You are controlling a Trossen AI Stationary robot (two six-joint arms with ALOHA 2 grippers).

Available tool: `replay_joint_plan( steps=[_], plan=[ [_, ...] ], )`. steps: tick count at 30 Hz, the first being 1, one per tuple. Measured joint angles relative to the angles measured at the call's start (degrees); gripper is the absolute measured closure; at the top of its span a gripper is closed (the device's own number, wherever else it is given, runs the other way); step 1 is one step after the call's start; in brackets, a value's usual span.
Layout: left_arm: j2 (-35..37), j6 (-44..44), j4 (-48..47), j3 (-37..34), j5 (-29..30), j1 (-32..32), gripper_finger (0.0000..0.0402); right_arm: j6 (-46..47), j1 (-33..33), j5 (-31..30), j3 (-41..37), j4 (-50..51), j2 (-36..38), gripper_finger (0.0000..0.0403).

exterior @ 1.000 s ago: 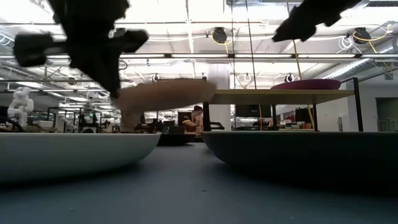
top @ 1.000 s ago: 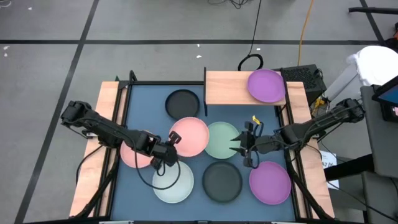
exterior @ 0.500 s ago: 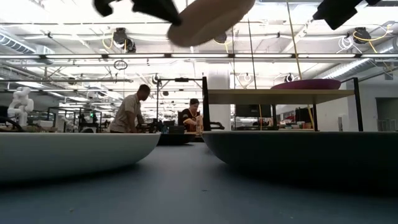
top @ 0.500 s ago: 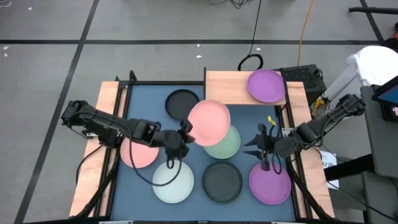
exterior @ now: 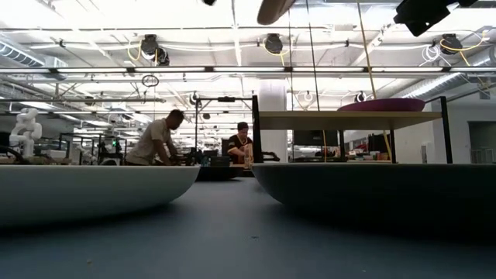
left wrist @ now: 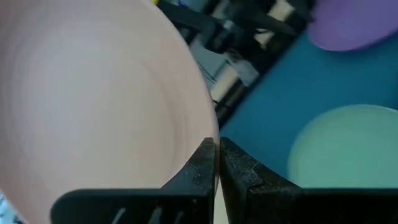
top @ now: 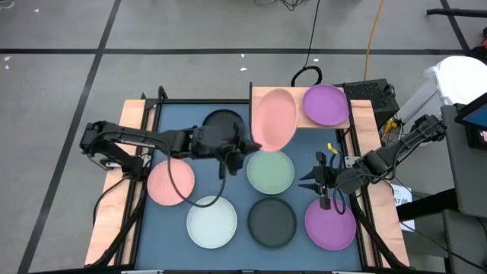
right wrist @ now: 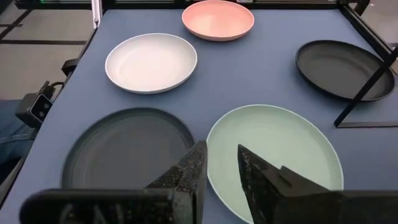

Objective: Place and stack plates onto a shelf
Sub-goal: Put the right pink plate on the shelf

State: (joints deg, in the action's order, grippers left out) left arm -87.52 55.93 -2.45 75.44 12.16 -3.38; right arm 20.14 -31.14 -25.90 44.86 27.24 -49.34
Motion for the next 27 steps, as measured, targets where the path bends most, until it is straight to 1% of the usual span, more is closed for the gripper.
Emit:
replay_joint_plan(
  steps=[5,9,13,16,18,19,21,23,24,27],
  plan=[
    [-2.9,-1.6,11.4,0.0,-2.5,2.7,0.0393,-0.2,-0.1,-2.1,0.0,0.0,-0.3,0.033],
    [-4.9,-4.6,15.7,0.0,-3.1,4.8,0.0393,-0.2,-0.2,-2.5,0.0,0.0,-0.6,0.033],
    [-6.6,-8.0,17.0,0.0,-5.3,6.7,0.0393,-0.3,-0.5,-2.6,0.0,0.1,-0.7,0.033],
    [-7.5,-9.1,16.7,0.0,-5.7,7.4,0.0393,-0.7,-0.5,-2.6,0.0,0.1,-0.7,0.033],
    [-9.0,-9.6,20.3,0.0,-5.9,7.8,0.0393,-1.1,-0.5,-2.6,0.0,0.0,-0.7,0.033],
    [-9.2,-10.4,20.5,0.0,-5.9,8.2,0.0393,-1.4,-0.5,-2.6,0.0,-0.1,-0.7,0.033],
    [-10.2,-15.1,21.5,0.3,-5.9,9.0,0.0393,-1.5,-0.5,-2.6,0.0,-0.4,-0.7,0.033],
    [-11.1,-20.8,20.1,2.3,-5.1,10.1,0.0393,-1.5,-0.5,-2.5,0.0,-0.4,-0.6,0.033],
    [-11.1,-22.8,17.5,3.3,-5.0,10.5,0.0393,-1.5,-0.5,-2.3,0.0,-0.4,-0.6,0.033],
    [-12.7,-24.1,14.4,8.2,-4.4,11.2,0.0394,-1.6,-0.5,-0.9,0.0,-0.4,-0.6,0.033]
  ],
)
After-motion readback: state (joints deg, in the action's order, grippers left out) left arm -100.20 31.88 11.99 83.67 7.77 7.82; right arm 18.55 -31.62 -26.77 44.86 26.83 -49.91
